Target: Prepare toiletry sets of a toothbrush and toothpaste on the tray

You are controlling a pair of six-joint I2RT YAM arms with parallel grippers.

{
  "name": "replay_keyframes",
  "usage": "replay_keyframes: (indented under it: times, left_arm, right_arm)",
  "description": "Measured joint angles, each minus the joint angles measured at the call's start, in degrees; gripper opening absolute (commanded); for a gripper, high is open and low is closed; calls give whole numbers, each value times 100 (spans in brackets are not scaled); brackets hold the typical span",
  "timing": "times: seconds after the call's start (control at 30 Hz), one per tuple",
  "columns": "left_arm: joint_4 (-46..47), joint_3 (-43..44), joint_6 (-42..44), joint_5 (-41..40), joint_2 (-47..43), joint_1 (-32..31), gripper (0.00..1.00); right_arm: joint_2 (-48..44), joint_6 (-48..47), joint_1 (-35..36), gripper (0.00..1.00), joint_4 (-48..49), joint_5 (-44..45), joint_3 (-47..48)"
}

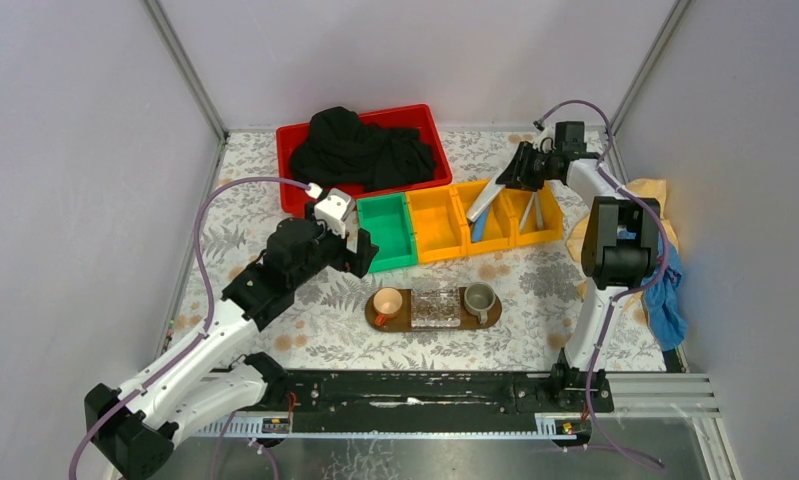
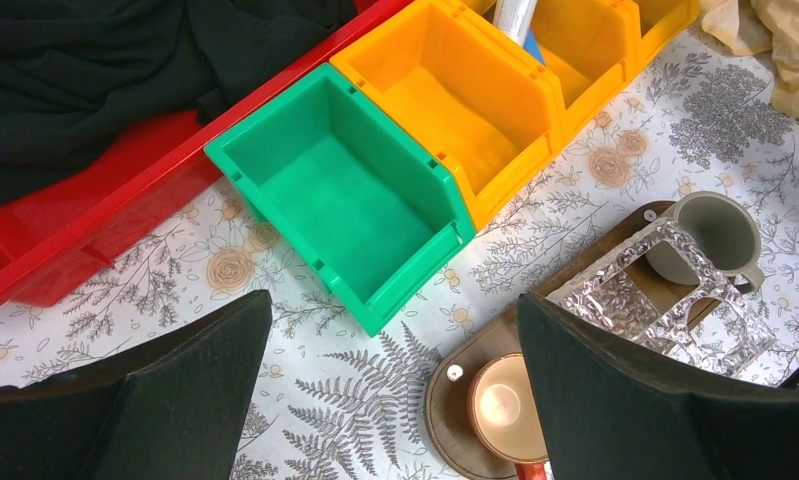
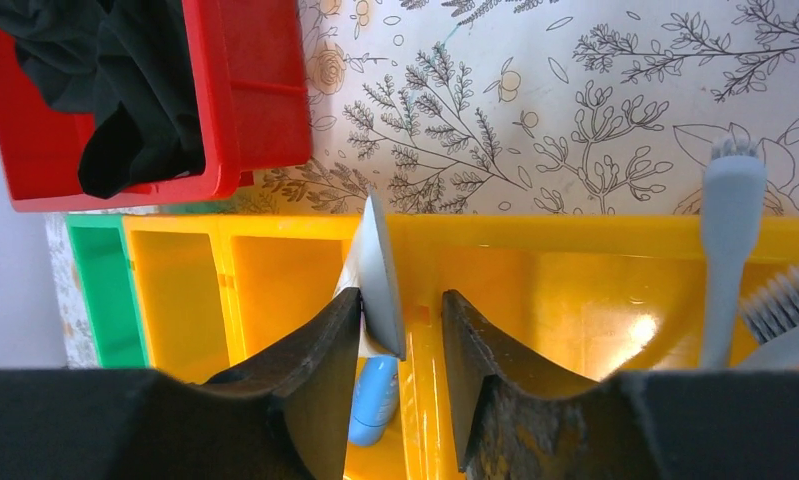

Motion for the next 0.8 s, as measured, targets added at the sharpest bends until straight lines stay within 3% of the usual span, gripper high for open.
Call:
replay_keyframes:
  times: [0.43, 0.63, 0.8]
  left_arm:
    - [0, -2, 2, 0, 48, 0, 100]
    - [0, -2, 2, 0, 57, 9, 100]
    - [0, -2, 2, 2, 59, 9, 100]
  right_arm:
    - [133, 275, -72, 2, 461, -544, 70]
    - [76, 254, -90, 0, 638, -671, -7]
    - [-553, 127, -122, 0, 623, -678, -330]
